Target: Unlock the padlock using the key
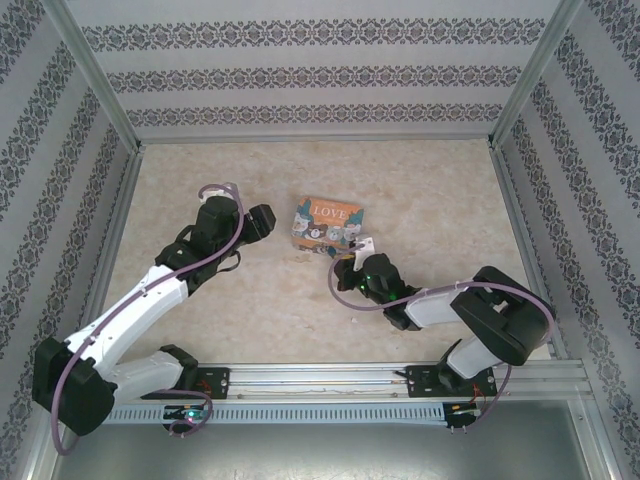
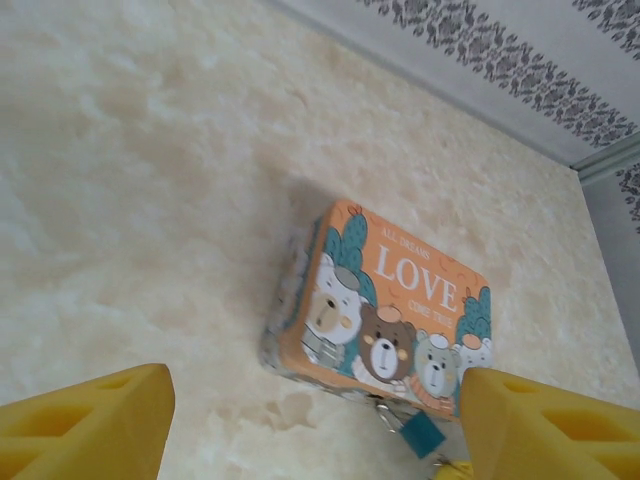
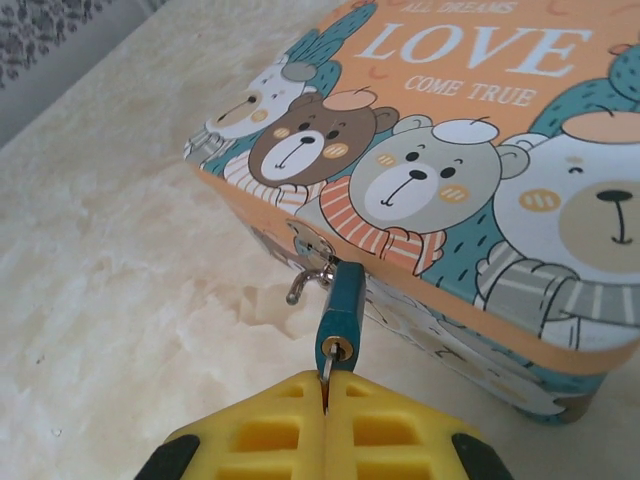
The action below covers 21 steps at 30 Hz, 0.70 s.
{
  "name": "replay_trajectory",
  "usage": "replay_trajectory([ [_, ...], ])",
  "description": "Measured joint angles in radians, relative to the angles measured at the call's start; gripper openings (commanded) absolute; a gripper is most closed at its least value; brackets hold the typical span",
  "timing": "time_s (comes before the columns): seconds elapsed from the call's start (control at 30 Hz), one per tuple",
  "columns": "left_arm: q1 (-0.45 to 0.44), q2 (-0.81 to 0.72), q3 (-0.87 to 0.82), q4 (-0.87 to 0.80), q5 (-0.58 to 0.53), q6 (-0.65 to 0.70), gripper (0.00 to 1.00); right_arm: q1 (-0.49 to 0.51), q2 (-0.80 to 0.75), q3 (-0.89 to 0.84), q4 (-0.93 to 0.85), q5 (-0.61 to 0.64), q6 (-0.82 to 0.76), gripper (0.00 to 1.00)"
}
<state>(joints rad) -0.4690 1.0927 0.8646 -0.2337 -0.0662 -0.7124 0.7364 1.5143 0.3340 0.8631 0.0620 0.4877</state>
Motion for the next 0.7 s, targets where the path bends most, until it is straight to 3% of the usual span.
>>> replay_trajectory([
  [0.23, 0.0, -0.035, 0.031, -0.011, -0.069, 0.085, 0.75, -0.092, -0.023, -0.05, 0.006, -0.115, 0.166, 0.0],
  [0.7, 0.0, -0.035, 0.036, -0.01, -0.093, 0.134, 0.76, -0.093, 0.086, -0.061, 0.061, -0.177, 0.304, 0.0],
])
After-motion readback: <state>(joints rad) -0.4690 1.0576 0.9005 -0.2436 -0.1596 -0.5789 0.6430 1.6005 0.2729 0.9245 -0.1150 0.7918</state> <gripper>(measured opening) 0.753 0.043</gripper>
